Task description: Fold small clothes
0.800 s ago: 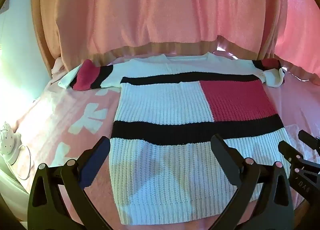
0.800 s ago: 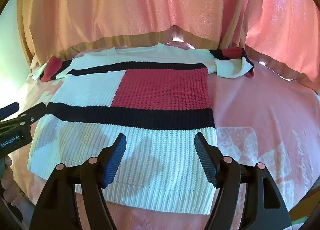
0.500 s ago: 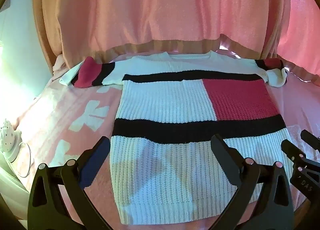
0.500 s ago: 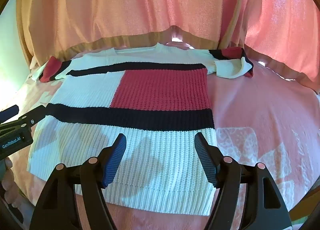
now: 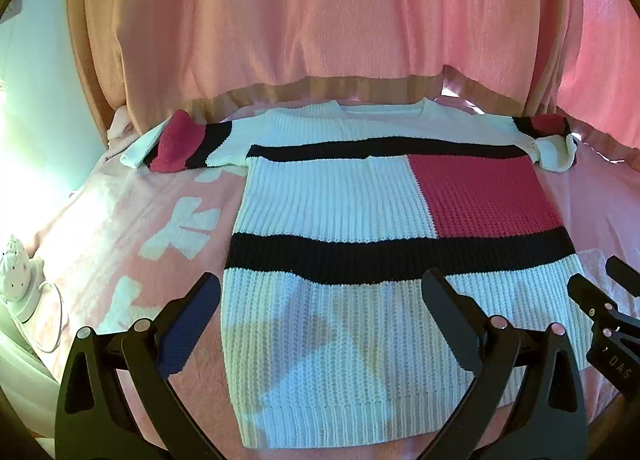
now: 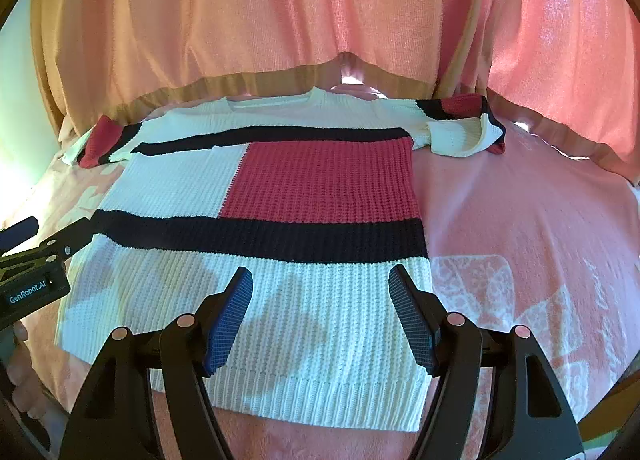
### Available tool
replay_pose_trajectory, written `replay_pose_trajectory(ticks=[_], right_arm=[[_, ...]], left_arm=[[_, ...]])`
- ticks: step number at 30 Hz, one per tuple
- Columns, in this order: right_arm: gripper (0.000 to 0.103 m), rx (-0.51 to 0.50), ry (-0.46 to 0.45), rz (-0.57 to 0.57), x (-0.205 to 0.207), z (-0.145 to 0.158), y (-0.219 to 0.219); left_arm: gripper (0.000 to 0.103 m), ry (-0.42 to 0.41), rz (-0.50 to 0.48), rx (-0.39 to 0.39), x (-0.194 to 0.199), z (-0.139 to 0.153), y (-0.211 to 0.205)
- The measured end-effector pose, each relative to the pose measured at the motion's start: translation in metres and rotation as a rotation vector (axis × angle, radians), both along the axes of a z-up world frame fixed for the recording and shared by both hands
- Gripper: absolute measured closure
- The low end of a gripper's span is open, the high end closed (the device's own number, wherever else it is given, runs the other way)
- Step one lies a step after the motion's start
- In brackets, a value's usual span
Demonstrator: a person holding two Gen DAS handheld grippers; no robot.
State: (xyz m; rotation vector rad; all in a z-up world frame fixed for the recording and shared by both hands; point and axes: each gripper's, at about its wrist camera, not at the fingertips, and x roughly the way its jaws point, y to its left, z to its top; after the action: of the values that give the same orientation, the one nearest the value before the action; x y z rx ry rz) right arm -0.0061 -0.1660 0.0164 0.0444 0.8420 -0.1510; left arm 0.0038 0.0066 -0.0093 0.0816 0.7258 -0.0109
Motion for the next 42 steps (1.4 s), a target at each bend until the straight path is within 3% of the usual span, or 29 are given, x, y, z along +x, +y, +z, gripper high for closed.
replay_pose_trajectory(ticks=[42], right_arm=[[0.035, 0.005, -0.003, 0.0, 0.0001, 0.0013, 0.0017]], left_arm=[[0.005, 0.002, 0.003, 0.009, -0.001, -0.0021, -0.0011]])
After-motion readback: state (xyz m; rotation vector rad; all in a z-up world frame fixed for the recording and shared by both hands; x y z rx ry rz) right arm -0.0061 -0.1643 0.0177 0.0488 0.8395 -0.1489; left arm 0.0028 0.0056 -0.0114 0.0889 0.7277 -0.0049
